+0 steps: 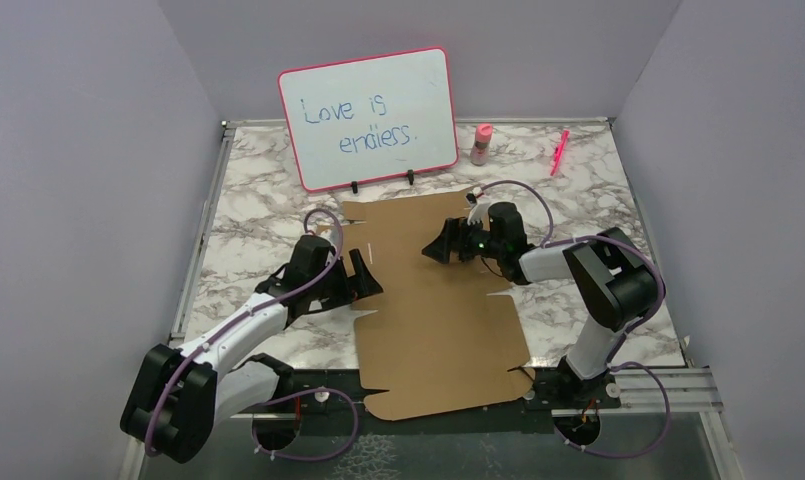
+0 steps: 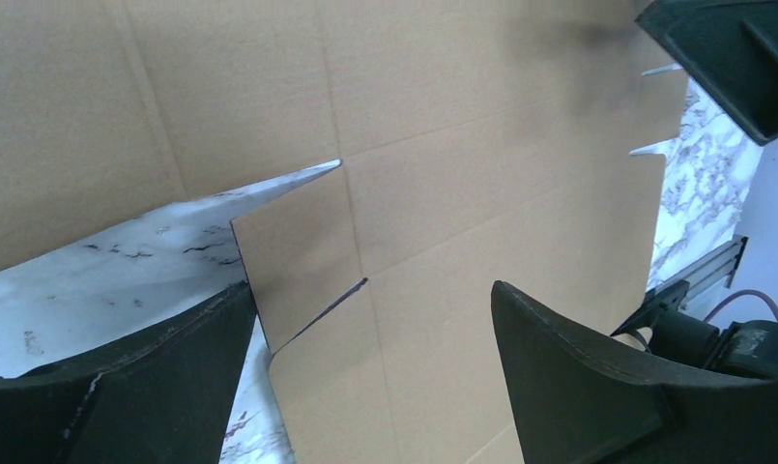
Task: Fold the paper box
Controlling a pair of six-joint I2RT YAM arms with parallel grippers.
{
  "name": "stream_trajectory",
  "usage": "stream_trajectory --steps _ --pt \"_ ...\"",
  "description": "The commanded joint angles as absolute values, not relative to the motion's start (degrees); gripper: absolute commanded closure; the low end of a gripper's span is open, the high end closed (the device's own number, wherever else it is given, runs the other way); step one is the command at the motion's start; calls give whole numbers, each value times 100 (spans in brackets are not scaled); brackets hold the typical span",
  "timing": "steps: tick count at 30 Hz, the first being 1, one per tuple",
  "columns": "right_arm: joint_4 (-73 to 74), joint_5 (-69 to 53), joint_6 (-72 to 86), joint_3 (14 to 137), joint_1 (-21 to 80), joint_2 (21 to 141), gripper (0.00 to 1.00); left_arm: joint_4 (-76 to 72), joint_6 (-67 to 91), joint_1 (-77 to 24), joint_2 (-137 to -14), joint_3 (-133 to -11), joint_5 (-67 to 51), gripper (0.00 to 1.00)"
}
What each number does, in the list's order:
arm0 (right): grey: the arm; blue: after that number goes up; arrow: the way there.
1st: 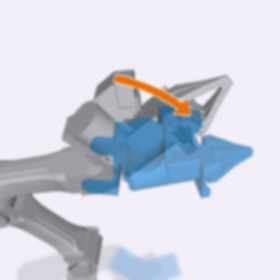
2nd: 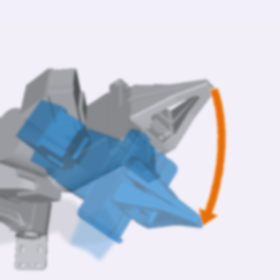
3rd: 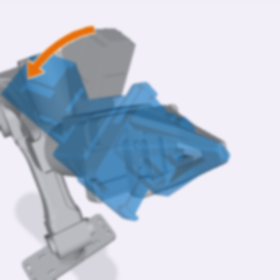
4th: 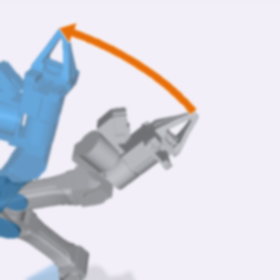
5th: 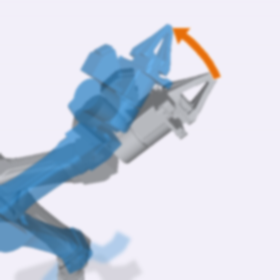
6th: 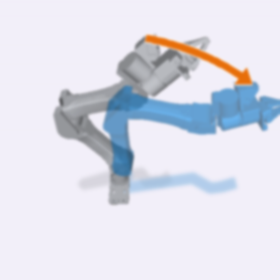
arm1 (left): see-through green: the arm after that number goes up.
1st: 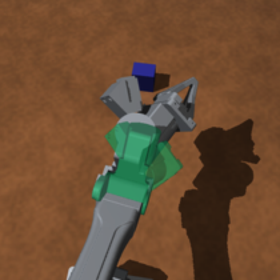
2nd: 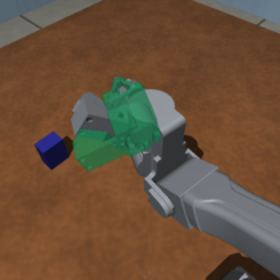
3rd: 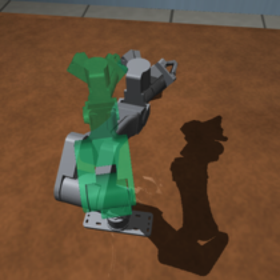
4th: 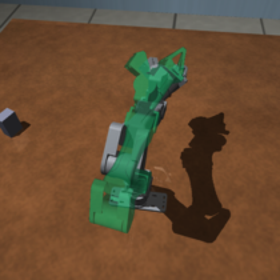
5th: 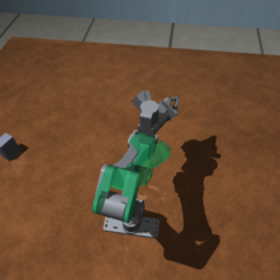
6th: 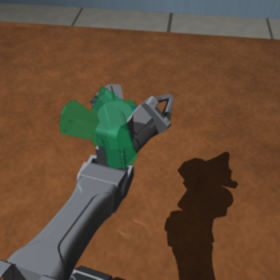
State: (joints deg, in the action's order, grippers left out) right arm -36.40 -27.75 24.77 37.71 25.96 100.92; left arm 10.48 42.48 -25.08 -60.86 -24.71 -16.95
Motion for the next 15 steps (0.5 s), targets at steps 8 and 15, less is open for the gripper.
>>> stream_trajectory --steps 8,15 --pt "-3448 -2475 2525 3627 2646 10259 0 914 4250 -2698 -6137 -3130 -2069 10" --pt "-3441 -2427 2517 3628 2646 10274 0 860 4166 -2961 -6471 -3351 -1937 10"
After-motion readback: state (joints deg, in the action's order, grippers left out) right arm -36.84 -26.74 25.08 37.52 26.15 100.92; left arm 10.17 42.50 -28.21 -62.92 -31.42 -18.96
